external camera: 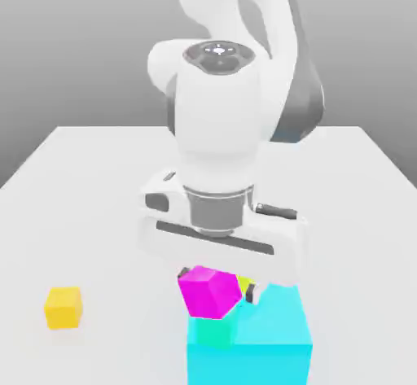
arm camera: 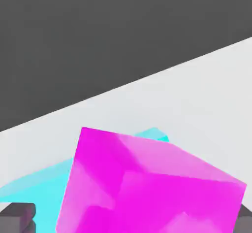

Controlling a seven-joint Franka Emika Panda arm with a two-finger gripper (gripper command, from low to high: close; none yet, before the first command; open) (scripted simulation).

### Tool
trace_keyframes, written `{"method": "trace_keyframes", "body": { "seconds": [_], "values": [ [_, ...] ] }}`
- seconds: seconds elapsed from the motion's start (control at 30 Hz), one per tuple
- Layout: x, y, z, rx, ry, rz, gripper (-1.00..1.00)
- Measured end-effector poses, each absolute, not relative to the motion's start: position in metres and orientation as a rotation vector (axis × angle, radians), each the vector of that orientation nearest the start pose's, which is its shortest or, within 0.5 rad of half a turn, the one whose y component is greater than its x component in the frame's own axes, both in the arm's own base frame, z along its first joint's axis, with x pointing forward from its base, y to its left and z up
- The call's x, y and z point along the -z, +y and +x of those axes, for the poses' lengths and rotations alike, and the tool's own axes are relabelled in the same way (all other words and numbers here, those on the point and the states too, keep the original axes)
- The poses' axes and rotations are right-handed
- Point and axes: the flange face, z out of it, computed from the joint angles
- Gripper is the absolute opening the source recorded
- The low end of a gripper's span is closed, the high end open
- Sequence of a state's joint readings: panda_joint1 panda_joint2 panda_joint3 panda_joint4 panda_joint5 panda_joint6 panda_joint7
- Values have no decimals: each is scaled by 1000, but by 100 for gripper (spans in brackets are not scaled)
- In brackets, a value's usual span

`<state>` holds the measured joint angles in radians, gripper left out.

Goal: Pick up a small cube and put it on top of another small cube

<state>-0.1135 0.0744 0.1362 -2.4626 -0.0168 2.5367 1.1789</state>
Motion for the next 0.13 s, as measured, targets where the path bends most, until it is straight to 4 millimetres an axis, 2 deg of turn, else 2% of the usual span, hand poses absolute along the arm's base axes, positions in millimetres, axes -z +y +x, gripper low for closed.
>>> {"method": "trace_keyframes", "body": {
  "seconds": [0.07,0.13],
  "values": [
    [-282,12,481,1,1699,-2644,100],
    [-310,12,481,1,1699,-2644,100]
  ]
}}
